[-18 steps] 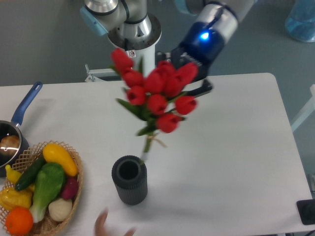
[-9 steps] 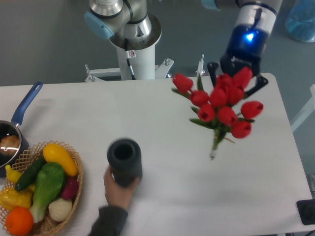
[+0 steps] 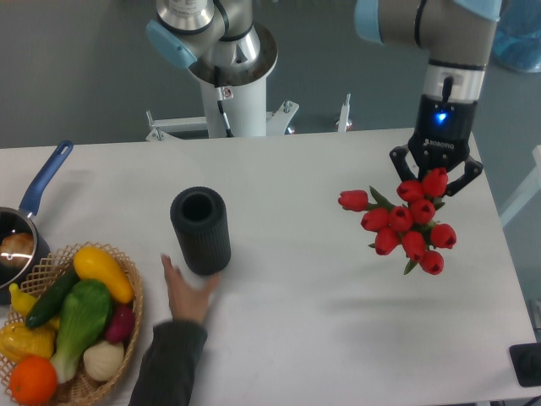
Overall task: Pick up the flowers from the vase
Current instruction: 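Carry the tulips away from the vase and hold them aloft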
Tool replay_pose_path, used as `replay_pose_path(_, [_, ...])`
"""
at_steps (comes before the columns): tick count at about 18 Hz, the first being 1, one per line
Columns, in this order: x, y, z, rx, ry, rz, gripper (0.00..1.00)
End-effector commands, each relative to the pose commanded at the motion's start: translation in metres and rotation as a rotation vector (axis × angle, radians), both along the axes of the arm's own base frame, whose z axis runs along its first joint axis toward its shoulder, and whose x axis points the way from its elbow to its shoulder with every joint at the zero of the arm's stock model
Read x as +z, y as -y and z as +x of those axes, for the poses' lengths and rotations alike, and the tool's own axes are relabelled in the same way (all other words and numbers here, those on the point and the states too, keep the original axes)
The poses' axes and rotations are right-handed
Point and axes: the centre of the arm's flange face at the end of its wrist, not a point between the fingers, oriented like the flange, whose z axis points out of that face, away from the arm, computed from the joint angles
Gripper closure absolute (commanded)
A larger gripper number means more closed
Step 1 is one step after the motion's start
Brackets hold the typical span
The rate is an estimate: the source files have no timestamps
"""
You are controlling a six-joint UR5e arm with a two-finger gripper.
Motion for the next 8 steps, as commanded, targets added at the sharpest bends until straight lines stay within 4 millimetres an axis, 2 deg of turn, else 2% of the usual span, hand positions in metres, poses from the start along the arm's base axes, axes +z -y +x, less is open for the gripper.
replay_pose_path(1, [-0.001, -0.002, -0.005, 0.005, 0.009, -0.049, 1.0])
replay_pose_path(3, [0.001, -0.02, -0.005, -0.011, 0.009, -0.138, 1.0])
replay_pose_path(8, [0.002, -0.031, -0.015, -0.003, 0.02, -0.241, 1.0])
